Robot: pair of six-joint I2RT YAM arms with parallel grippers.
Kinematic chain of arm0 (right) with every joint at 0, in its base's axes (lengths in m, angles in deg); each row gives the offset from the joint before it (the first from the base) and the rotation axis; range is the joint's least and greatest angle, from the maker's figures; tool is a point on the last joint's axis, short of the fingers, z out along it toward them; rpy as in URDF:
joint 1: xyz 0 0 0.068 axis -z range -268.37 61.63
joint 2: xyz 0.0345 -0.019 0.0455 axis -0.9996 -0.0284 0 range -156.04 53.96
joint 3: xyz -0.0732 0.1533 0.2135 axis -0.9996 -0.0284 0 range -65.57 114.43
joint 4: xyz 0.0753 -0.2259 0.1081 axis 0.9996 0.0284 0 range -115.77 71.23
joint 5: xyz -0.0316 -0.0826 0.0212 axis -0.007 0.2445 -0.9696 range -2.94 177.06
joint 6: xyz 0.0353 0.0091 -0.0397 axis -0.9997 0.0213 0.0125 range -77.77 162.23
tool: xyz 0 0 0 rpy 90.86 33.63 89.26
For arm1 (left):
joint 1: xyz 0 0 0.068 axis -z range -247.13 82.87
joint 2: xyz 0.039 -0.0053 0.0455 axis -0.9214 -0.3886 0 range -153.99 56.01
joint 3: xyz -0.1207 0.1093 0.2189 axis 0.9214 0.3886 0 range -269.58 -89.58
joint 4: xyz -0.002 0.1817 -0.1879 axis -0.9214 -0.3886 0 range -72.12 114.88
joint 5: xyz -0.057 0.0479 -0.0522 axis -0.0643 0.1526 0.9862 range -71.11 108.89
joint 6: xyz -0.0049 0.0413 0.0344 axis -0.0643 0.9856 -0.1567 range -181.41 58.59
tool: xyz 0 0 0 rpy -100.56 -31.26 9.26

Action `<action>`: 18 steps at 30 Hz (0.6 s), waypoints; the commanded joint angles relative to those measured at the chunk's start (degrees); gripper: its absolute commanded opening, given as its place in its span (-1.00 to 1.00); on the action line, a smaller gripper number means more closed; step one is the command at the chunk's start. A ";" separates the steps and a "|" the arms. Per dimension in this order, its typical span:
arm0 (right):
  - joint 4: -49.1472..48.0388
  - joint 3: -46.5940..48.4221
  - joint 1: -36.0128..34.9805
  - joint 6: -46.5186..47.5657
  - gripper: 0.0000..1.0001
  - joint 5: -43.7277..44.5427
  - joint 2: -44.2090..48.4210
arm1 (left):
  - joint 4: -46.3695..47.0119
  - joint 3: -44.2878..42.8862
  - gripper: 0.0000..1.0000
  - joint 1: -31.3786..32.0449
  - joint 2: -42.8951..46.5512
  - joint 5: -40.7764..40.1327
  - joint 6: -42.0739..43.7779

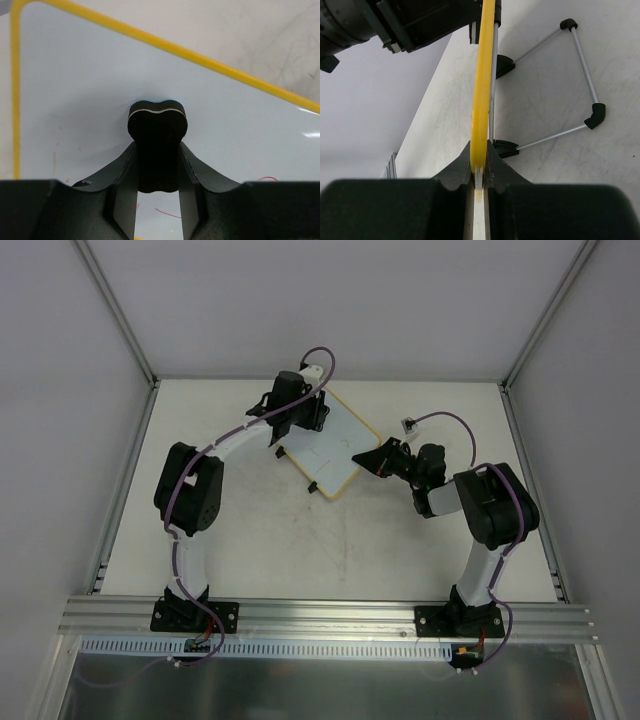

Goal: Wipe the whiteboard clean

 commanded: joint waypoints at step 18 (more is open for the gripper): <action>-16.54 3.04 -2.21 -0.10 -1.00 -7.83 0.65 | 3.96 10.22 -1.00 13.38 6.76 10.20 -5.31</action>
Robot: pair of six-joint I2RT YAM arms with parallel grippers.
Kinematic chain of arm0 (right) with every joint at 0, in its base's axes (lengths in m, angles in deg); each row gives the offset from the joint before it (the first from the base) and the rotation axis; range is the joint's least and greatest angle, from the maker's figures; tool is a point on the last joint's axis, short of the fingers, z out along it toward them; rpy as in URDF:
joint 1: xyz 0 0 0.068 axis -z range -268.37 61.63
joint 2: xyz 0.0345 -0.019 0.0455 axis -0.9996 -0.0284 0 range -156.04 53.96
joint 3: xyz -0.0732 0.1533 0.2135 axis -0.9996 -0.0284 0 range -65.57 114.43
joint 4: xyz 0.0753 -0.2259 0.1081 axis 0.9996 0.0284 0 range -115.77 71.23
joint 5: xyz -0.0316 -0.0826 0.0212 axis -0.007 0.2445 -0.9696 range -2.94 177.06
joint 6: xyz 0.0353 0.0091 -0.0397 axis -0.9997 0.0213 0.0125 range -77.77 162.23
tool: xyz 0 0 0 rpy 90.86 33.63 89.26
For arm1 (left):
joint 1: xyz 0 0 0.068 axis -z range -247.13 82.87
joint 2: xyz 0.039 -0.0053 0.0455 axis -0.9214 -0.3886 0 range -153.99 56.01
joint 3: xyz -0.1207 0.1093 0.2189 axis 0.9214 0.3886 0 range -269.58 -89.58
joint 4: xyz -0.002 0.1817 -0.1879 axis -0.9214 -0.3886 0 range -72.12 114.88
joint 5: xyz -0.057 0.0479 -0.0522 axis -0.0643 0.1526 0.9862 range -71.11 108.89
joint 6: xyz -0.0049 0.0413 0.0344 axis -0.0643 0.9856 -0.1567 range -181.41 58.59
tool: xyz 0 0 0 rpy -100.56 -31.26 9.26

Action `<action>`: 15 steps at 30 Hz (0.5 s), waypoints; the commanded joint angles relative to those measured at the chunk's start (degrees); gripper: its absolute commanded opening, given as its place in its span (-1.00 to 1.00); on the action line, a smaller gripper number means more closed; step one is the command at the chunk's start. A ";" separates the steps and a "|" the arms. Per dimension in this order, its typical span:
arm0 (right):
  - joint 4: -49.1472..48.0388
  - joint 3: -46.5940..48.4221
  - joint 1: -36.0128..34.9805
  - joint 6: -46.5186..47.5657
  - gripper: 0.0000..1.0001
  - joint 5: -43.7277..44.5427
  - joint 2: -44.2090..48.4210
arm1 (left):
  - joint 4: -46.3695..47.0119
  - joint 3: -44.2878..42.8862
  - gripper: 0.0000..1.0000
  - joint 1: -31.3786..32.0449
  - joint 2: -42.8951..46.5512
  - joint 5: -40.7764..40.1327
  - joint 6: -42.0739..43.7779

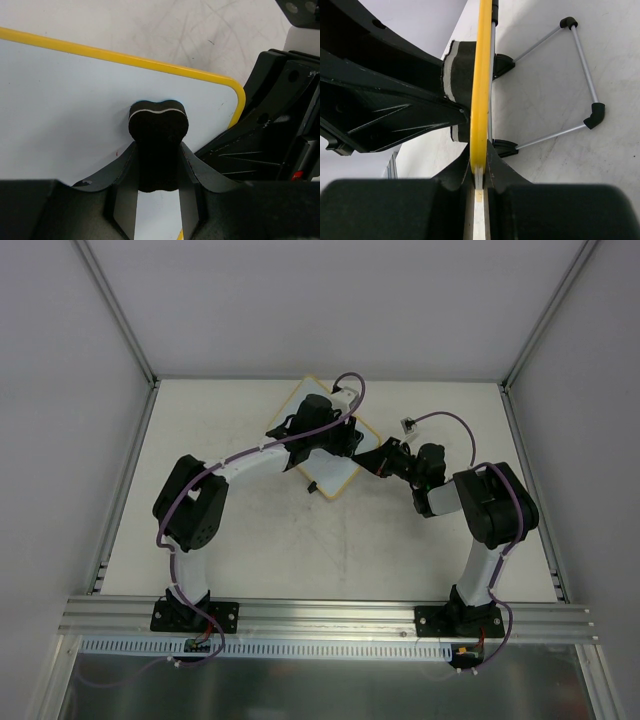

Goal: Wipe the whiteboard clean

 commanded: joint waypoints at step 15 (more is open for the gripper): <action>-16.56 2.43 -2.30 -0.01 -1.00 -7.35 1.51 | -4.21 -1.14 -1.00 -12.30 -3.18 0.76 -1.20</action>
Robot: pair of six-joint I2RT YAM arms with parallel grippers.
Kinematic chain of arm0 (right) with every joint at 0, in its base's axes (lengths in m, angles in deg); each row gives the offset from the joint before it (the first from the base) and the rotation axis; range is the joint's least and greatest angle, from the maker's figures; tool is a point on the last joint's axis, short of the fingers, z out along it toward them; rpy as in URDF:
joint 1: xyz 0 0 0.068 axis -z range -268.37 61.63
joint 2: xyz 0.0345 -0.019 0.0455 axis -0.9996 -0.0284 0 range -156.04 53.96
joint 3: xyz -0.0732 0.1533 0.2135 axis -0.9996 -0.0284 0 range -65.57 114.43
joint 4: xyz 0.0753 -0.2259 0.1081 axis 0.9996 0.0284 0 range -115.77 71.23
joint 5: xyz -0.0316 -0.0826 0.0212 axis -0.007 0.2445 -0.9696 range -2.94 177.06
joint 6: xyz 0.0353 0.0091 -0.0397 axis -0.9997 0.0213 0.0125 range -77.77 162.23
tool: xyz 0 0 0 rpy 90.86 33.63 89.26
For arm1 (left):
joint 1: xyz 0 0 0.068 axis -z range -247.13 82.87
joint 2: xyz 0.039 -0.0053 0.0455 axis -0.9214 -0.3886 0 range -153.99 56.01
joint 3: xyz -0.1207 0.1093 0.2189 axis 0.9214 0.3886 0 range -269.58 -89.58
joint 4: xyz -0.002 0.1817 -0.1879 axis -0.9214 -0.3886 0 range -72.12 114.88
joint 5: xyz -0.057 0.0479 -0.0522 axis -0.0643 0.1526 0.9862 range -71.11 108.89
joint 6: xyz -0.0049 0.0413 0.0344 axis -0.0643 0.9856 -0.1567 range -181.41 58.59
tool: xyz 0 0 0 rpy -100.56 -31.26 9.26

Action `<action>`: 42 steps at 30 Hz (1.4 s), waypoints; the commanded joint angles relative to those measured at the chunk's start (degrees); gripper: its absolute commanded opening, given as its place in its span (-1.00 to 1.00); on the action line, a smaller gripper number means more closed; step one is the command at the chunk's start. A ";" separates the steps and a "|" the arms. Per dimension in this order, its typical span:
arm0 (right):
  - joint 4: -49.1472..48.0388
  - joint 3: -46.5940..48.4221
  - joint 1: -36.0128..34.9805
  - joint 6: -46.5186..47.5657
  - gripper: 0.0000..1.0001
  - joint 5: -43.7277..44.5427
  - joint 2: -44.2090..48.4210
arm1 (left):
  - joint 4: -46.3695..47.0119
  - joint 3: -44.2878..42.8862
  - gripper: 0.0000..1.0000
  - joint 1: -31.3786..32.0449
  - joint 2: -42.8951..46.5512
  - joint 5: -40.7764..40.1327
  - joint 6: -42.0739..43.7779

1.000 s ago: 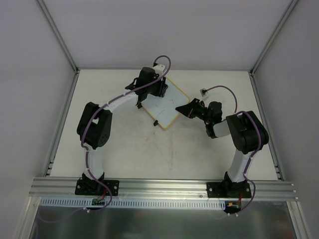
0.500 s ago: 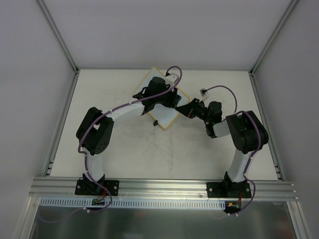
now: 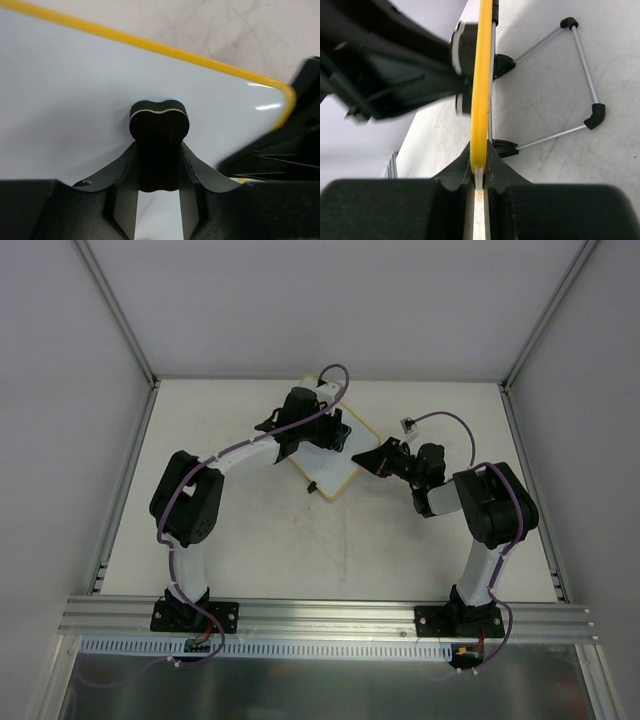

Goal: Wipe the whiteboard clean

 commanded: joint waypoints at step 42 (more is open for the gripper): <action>-16.62 2.89 -2.19 -0.56 -1.00 -7.50 0.98 | -5.86 6.29 -1.00 11.04 1.39 -6.32 6.61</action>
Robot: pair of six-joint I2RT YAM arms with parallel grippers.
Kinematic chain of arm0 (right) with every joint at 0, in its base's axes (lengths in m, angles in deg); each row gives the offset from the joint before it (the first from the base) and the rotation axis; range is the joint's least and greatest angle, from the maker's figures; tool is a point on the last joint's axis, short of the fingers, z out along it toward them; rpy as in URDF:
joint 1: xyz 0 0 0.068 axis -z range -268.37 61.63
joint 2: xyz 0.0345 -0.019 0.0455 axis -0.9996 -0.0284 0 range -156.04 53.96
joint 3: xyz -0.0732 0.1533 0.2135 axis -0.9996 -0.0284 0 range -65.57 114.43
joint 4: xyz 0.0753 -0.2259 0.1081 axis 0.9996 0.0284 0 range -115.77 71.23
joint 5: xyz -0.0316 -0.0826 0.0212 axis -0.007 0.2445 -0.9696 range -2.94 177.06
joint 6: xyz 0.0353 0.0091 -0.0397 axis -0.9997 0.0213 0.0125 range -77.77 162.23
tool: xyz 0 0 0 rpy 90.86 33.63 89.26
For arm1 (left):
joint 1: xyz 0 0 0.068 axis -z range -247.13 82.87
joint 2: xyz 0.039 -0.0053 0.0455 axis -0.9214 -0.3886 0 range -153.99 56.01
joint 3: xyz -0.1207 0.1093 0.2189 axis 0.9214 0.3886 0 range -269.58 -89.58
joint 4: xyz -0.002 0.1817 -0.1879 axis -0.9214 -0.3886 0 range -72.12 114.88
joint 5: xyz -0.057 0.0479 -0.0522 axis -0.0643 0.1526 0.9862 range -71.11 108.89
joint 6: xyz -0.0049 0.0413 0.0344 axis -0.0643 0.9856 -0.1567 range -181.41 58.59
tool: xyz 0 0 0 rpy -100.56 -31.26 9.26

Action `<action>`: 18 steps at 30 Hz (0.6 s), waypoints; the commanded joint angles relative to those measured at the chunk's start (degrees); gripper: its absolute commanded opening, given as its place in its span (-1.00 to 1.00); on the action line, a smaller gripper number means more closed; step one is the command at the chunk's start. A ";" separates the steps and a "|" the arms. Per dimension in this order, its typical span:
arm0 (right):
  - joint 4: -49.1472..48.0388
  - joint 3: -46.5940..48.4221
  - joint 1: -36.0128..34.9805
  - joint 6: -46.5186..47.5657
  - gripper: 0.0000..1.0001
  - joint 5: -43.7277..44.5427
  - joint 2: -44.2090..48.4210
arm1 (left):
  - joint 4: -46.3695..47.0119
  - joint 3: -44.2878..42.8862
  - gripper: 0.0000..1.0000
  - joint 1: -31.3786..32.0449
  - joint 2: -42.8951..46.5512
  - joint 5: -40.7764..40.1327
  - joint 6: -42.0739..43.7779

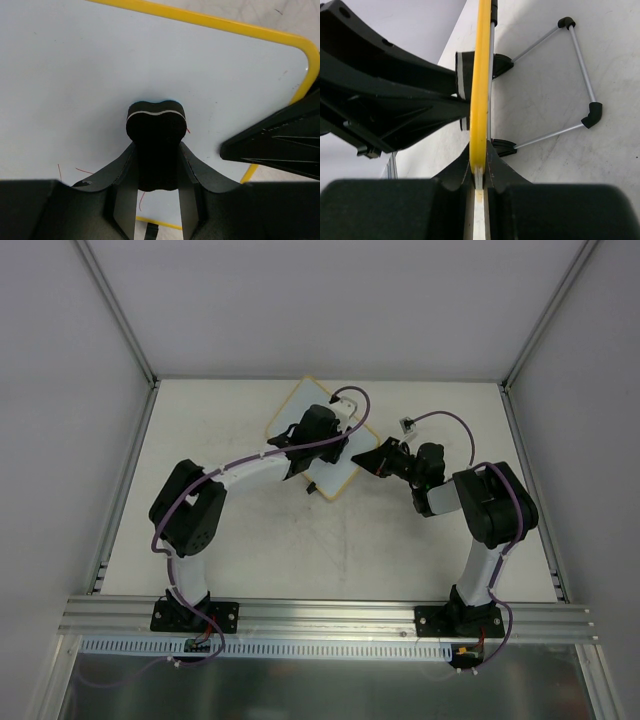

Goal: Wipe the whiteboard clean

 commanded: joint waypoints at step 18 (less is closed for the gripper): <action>-16.93 2.37 -2.06 -0.95 -1.00 -6.96 1.64 | -3.15 5.43 -1.00 4.99 0.19 13.09 3.86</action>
